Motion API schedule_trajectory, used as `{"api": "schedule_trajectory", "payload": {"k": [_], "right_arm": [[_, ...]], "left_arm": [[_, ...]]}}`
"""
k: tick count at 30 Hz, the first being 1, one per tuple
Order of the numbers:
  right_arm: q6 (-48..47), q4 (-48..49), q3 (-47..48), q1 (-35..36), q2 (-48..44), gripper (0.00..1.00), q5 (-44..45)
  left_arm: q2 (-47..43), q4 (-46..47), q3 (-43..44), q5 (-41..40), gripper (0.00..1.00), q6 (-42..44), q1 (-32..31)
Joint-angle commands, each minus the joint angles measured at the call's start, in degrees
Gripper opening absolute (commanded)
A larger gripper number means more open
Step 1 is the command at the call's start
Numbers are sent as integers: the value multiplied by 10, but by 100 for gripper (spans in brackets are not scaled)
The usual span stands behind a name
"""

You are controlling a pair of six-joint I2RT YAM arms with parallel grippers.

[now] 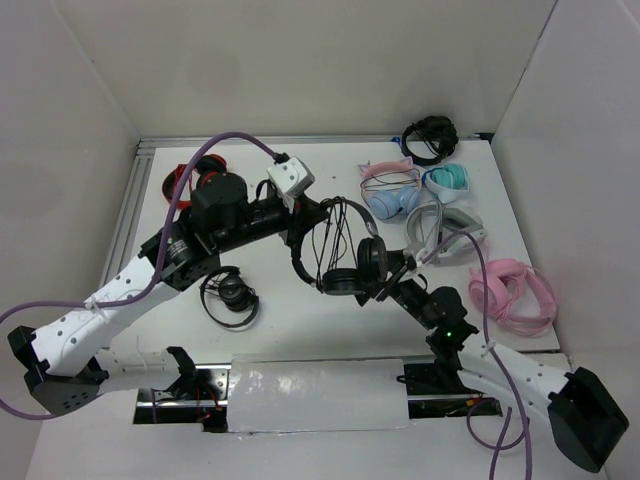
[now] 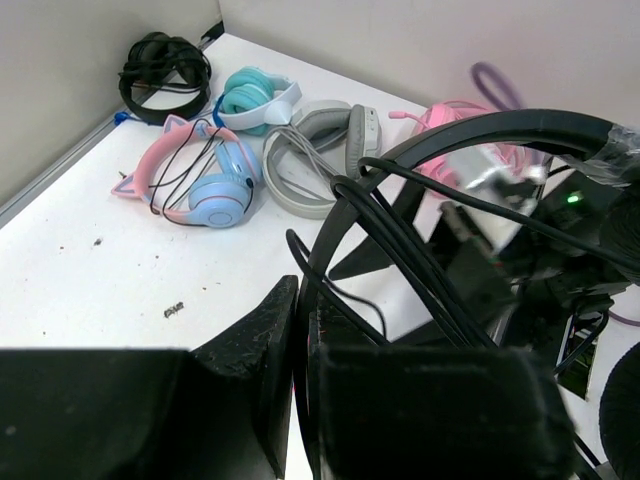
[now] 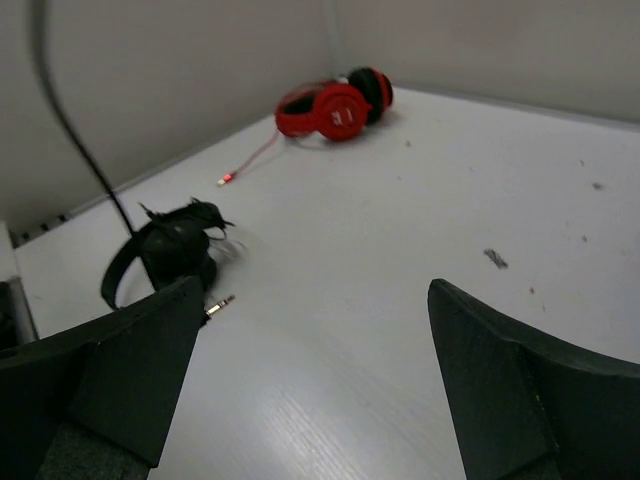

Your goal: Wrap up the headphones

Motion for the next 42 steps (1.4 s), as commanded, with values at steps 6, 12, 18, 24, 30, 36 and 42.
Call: {"api": "schedule_trajectory", "payload": {"k": [6,12,18,24,30,36,42], "right_arm": [[-75,15,-20,56,-106,100,-68],[-102,70,29,76,-8,100,-72],[-127,190,103,76,169,100,-60],[-127,228,158,73,267,99,-54],[-115,223,217,72,335,30,-67],[-82,216,183,55,310,0,3],[-71,50,237,-54,212,0,29]], "left_arm": [[4,24,41,-3,0,-27,-8],[7,25,44,3,0,-29,-8],[9,19,53,10,0,-32,-12],[2,13,52,6,0,-31,-15],[-1,10,54,-1,0,-25,-16],[-15,8,37,-34,0,-17,-16],[-41,23,-36,-64,0,-35,-18]]}}
